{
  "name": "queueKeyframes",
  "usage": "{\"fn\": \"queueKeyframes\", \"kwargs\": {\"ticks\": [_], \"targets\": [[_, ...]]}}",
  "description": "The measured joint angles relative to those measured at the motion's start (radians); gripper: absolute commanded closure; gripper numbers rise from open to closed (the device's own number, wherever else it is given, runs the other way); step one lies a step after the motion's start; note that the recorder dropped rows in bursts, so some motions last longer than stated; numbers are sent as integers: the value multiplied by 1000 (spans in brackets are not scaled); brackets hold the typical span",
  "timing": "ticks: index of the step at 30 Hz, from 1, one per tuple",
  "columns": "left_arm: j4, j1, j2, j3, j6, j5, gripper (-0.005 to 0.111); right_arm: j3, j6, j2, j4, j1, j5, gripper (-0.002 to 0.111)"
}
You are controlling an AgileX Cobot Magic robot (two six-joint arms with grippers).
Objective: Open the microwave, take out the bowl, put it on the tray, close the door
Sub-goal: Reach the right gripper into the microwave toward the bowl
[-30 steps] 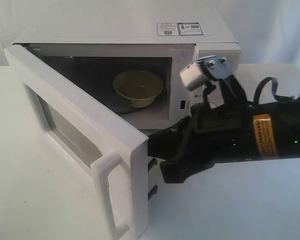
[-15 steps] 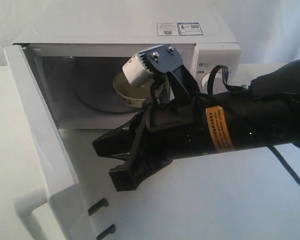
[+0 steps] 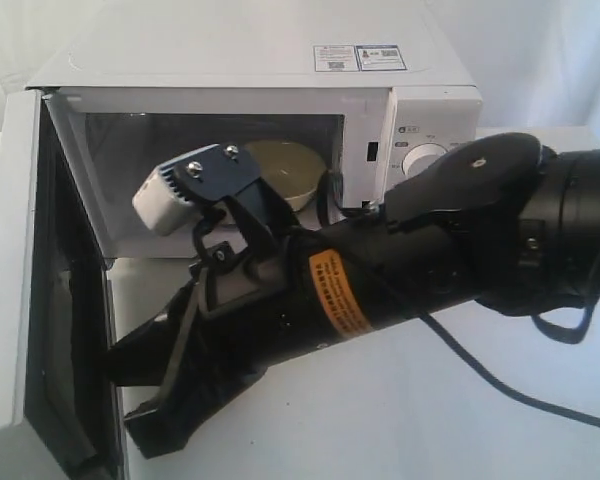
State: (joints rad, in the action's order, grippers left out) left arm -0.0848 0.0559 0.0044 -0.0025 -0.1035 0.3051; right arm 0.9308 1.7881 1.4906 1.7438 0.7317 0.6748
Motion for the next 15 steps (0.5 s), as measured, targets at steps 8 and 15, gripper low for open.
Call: {"fn": "queueKeyframes", "kwargs": {"ticks": [8,15], "targets": [[0,0,0,0,0,0,107,64,0,35,0,57,0,108],[0,0,0,0,0,0,107,118,0,99,0,119,6,108]]}}
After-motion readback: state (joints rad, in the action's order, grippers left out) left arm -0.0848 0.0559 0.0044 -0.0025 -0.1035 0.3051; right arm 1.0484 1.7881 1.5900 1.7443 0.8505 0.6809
